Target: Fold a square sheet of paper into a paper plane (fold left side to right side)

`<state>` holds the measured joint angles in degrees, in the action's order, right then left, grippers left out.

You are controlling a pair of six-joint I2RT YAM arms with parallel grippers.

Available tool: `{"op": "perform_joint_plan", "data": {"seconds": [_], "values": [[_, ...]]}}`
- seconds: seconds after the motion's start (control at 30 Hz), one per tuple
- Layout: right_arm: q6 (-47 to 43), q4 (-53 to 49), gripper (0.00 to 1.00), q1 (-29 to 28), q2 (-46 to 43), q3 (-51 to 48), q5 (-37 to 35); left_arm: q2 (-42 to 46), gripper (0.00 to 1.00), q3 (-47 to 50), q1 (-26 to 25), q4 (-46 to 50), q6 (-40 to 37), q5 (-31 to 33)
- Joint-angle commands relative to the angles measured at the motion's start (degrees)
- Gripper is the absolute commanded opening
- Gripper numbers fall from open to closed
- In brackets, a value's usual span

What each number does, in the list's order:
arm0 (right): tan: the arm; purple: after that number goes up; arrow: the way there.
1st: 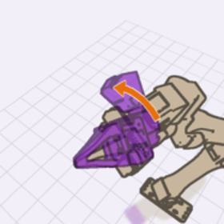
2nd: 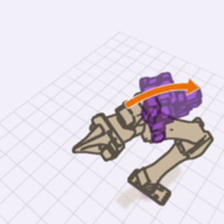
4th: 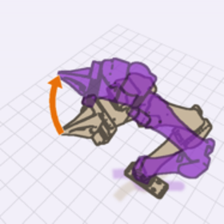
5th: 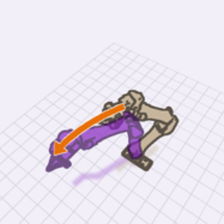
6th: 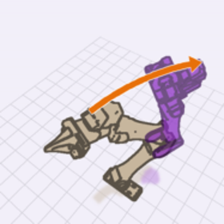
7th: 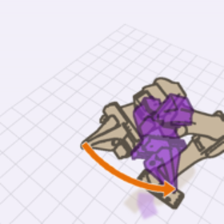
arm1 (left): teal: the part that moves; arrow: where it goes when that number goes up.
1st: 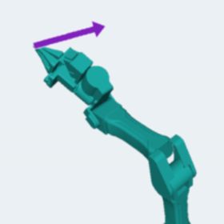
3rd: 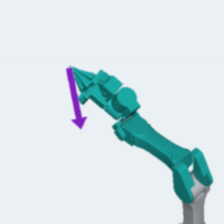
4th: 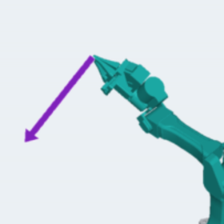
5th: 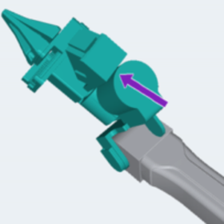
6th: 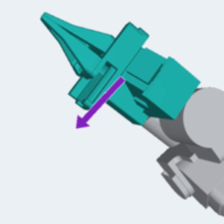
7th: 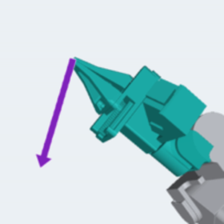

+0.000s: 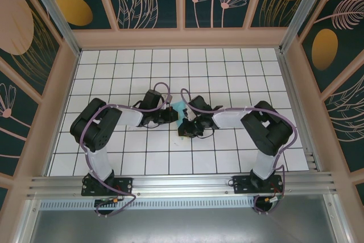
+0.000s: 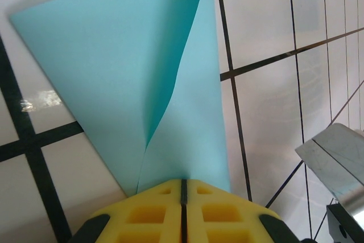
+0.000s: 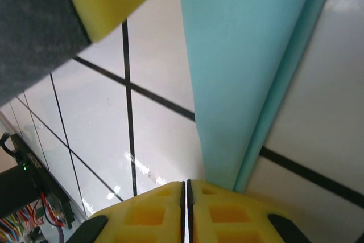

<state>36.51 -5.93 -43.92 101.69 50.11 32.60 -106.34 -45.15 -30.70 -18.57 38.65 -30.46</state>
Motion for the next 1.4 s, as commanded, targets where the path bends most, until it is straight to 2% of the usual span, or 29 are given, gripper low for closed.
{"op": "perform_joint_plan", "data": {"seconds": [0.0,0.1,0.2,0.3,0.43,0.6,0.73,0.9,1.03,1.17,1.37], "values": [[-3.15,-4.94,0.14,0.70,-4.02,1.70,1.52,-0.35,0.11,-1.06,0.11,2.02,-1.57,4.27],[-4.68,-6.62,0.19,2.74,-7.15,1.74,0.45,2.37,0.15,-2.35,0.11,2.68,-1.26,2.52],[-5.87,-8.60,0.22,4.77,-10.00,1.96,-2.59,6.24,0.26,-4.19,0.41,3.93,-1.26,1.70],[-6.78,-10.49,0.23,5.51,-11.18,2.98,-6.61,10.28,0.29,-6.02,0.89,5.67,-1.45,1.28],[-4.79,-6.30,0.23,6.33,-11.97,1.44,-5.49,13.15,0.34,-7.14,1.78,7.64,-1.96,1.08],[-2.10,-2.00,0.29,8.33,-13.63,-1.83,-4.98,13.09,0.38,-6.62,1.78,8.40,-2.84,-1.18],[-1.88,-2.07,0.36,10.40,-14.64,-3.27,-5.62,12.59,0.42,-5.54,1.78,9.37,-3.11,1.69],[-2.48,-2.25,0.39,9.99,-12.88,-1.76,-4.55,11.46,0.45,-5.16,1.78,8.69,-1.60,3.06],[-2.28,-1.89,0.40,8.76,-10.41,-0.28,-5.44,9.79,0.48,-5.15,1.70,6.38,-0.23,0.20],[-1.19,-0.21,0.40,8.91,-11.41,-1.33,-6.34,9.22,0.55,-5.56,0.53,4.81,0.04,-2.17],[-0.78,-0.14,0.44,14.31,-17.58,-6.06,-6.71,8.56,0.59,-7.91,-3.05,9.14,-1.40,0.33]]}}
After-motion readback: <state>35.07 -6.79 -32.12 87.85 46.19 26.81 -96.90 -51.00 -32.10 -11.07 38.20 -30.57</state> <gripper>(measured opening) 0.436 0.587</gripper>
